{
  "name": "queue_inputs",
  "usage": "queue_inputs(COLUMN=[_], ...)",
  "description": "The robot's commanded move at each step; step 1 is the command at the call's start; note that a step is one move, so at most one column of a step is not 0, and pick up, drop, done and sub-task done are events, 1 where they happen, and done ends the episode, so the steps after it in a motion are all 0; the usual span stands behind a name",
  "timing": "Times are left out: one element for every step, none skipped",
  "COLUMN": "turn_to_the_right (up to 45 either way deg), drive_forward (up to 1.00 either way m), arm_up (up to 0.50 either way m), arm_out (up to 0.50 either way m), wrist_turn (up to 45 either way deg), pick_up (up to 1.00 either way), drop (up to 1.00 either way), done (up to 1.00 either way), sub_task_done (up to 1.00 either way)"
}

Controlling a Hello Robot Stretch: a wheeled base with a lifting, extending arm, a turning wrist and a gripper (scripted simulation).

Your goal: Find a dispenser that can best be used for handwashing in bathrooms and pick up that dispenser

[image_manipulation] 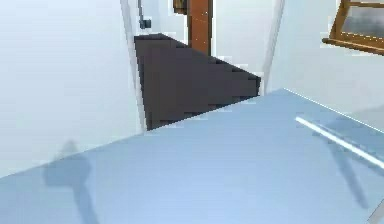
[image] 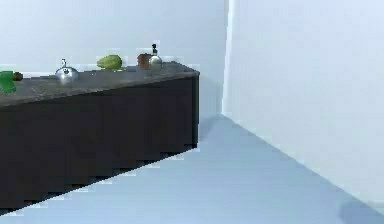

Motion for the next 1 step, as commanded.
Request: queue_inputs(turn_to_the_right=[-30.0], drive_forward=[0.00], arm_up=[0.00], arm_out=[0.00], wrist_turn=[0.0], pick_up=[0.00], drop=[0.00], done=[0.00], sub_task_done=[0.00])
